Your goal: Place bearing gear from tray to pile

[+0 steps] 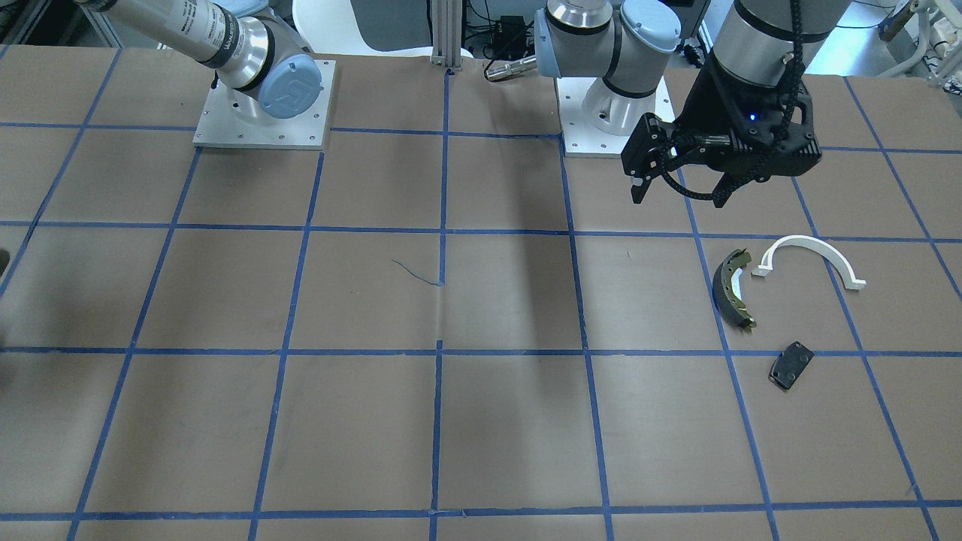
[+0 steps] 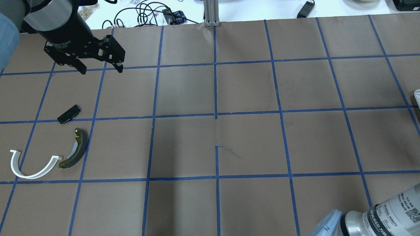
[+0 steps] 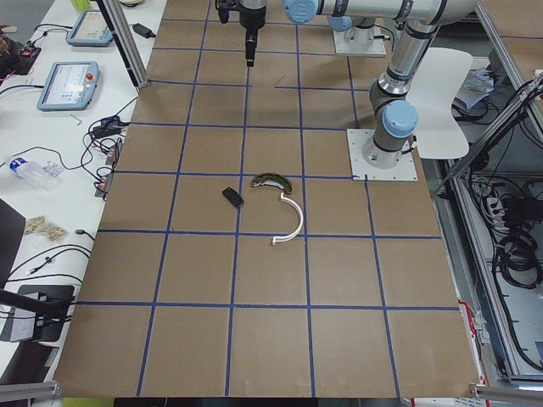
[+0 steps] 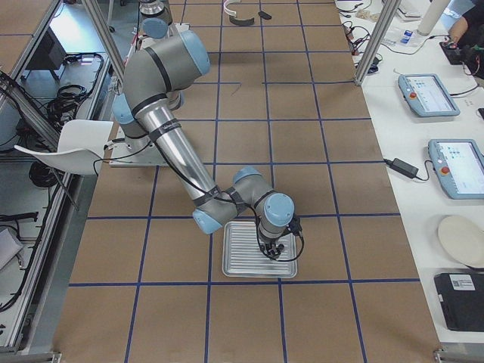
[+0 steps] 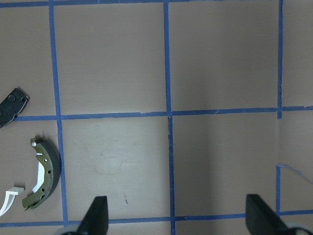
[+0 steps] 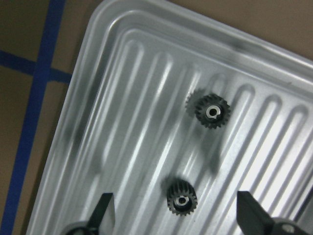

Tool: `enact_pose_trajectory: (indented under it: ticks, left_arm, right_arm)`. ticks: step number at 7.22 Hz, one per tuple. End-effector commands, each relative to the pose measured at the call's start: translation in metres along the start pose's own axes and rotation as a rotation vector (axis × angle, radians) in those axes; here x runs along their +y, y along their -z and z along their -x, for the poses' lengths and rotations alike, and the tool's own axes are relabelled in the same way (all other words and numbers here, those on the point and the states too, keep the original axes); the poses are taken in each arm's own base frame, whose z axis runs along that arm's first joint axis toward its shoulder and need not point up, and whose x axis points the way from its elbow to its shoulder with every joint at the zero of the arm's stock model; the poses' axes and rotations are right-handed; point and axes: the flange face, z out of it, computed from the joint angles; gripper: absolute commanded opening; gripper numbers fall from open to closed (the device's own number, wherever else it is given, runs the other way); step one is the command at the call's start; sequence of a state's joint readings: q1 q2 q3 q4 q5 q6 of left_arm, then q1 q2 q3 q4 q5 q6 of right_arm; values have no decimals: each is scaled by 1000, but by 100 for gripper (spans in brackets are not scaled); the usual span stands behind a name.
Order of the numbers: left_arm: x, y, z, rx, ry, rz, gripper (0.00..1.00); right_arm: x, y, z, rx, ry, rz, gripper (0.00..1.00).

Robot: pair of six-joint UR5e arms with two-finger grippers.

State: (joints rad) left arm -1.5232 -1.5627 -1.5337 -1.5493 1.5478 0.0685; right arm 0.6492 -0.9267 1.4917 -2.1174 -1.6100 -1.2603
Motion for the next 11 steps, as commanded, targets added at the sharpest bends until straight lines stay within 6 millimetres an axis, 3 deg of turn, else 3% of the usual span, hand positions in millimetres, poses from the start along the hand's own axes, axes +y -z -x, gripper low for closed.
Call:
enact_pose_trajectory:
  ticks: [1,2,3,6,7,8,9,11]
  left_arm:
    - [0,0,0,0,-1,-1,100]
    - [0,0,0,0,1,-1,100]
    - [0,0,0,0,1,-1,100]
    - [0,0,0,0,1,-1,100]
    - [0,0,0,0,1,-1,100]
    - [0,0,0,0,1,-1,100]
    - [0,0,0,0,1,-1,100]
    - [0,0,0,0,0,1,100]
  right_arm:
    - [0,-4,-1,1,40,5,86]
    - [1,-4,-1,0,49,5,83]
    - [1,-2,-2,4,46,4,73]
    - [1,-8,-1,-5,39,5,67]
    - [1,-6,-1,-3,39,6,52]
    - [0,-4,-1,2,52,7,29]
    - [0,-6,-2,-1,56,9,15]
    - [2,-4,-3,6,46,15,11]
